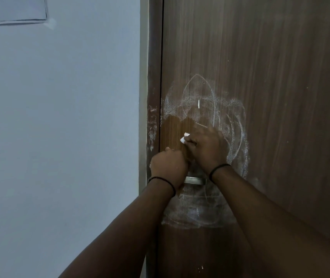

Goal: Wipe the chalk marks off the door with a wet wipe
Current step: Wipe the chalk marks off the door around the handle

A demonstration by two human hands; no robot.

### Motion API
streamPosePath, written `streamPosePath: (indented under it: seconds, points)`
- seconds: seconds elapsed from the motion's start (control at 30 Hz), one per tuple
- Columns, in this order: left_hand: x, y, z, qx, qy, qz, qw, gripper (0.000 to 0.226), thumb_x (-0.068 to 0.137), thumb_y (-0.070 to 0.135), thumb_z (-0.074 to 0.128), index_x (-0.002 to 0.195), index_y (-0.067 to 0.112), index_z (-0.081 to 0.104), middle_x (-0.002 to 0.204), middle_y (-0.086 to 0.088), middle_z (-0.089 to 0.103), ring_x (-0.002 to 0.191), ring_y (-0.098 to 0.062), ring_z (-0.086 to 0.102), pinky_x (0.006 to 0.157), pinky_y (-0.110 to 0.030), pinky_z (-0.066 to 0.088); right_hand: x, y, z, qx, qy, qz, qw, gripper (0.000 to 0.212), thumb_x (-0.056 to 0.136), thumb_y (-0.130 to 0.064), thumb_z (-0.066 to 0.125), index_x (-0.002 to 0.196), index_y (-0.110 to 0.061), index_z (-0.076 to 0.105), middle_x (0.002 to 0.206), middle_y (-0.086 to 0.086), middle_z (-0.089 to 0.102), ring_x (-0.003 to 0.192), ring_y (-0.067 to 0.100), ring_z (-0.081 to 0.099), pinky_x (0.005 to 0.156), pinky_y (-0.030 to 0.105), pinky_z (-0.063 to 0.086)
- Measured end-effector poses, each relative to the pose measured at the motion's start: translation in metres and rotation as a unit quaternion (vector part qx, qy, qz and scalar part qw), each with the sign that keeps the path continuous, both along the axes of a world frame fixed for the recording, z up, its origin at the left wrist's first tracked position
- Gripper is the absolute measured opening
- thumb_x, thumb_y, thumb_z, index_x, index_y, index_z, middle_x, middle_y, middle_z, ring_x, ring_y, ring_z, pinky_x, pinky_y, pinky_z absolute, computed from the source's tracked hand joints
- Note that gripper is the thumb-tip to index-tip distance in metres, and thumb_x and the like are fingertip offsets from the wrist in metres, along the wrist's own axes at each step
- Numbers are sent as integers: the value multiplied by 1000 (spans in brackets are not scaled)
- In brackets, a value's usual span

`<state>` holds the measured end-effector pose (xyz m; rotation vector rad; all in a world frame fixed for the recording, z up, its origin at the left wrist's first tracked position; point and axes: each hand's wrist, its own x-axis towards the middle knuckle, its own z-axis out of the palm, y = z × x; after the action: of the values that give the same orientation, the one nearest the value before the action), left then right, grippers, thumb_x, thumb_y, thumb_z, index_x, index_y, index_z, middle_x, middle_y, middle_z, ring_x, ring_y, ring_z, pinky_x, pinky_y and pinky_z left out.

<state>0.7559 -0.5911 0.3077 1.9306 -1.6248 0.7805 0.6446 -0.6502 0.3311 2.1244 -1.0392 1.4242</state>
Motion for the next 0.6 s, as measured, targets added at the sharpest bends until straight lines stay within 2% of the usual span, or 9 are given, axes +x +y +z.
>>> streamPosePath:
  seconds: [0.07, 0.17, 0.23, 0.37, 0.47, 0.6]
  points:
    - [1, 0, -1, 4, 5, -5, 1000, 26, 96, 18, 43, 92, 12, 68, 102, -8, 67, 81, -25, 67, 70, -35, 56, -10, 2, -1, 1, -32, 4, 999, 12, 89, -35, 70, 83, -31, 79, 84, -7, 72, 84, 22, 59, 79, 43, 47]
    - [2, -1, 0, 12, 10, -8, 1000, 21, 92, 13, 45, 94, 11, 66, 103, -9, 65, 82, -24, 66, 66, -31, 50, -13, -3, 17, 10, -114, -15, 993, 19, 88, -36, 70, 74, -25, 75, 73, -4, 68, 85, 26, 61, 82, 42, 48]
    - [3, -2, 0, 9, 14, -11, 1000, 20, 91, 14, 47, 91, 12, 66, 101, -9, 65, 81, -24, 65, 65, -31, 48, -4, -4, 31, -6, -103, -10, 995, 21, 90, -35, 68, 75, -23, 76, 74, -5, 70, 82, 23, 58, 83, 39, 46]
    - [5, -5, -2, -11, 26, -21, 999, 24, 93, 30, 50, 85, 14, 66, 95, -6, 66, 77, -23, 66, 61, -28, 44, 18, 4, 35, -21, -2, 38, 999, 18, 92, -31, 67, 84, -22, 79, 88, -4, 74, 87, 21, 56, 79, 37, 45]
    - [8, -8, -3, -20, 33, -27, 999, 25, 93, 34, 51, 84, 17, 66, 92, -4, 66, 74, -21, 65, 58, -27, 41, 13, 1, 26, -41, 44, 32, 998, 15, 91, -29, 67, 87, -24, 80, 95, -4, 74, 87, 23, 58, 78, 39, 45]
    - [5, -7, -3, -16, 12, -23, 1000, 20, 92, 26, 51, 85, 15, 68, 92, -6, 66, 73, -22, 65, 58, -28, 43, 1, -6, 35, -53, -24, 16, 998, 15, 88, -22, 64, 91, -25, 79, 101, -5, 74, 94, 23, 60, 85, 38, 44]
